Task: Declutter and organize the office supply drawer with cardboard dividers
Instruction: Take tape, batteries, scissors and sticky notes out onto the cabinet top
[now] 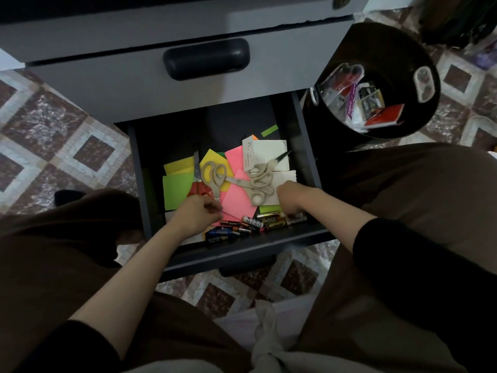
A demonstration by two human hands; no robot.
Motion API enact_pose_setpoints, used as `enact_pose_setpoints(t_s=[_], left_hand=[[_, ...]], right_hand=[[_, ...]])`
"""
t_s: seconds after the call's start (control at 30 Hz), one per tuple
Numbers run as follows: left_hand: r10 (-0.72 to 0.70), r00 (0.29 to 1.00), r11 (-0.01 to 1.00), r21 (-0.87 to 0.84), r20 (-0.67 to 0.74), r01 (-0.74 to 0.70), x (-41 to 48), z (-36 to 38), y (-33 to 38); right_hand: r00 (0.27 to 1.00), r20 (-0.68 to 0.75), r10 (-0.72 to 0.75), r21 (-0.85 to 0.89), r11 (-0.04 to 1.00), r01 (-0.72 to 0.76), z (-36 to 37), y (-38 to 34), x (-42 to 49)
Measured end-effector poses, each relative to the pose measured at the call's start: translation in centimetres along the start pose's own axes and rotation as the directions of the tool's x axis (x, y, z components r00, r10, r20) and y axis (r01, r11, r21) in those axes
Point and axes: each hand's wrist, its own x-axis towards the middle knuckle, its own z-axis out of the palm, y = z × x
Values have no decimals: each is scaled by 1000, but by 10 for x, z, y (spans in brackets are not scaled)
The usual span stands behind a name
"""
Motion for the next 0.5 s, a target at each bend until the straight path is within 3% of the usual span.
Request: enact_pose_setpoints(t_s=[0.3,0.5], left_hand=[[139,989,981,130,56,-145,9,33,40],[148,985,944,283,90,-168,22,66,56]], right_hand=[[971,-234,42,241,970,16,-24,18,5],[933,-321,159,515,857,31,-29,31,15]])
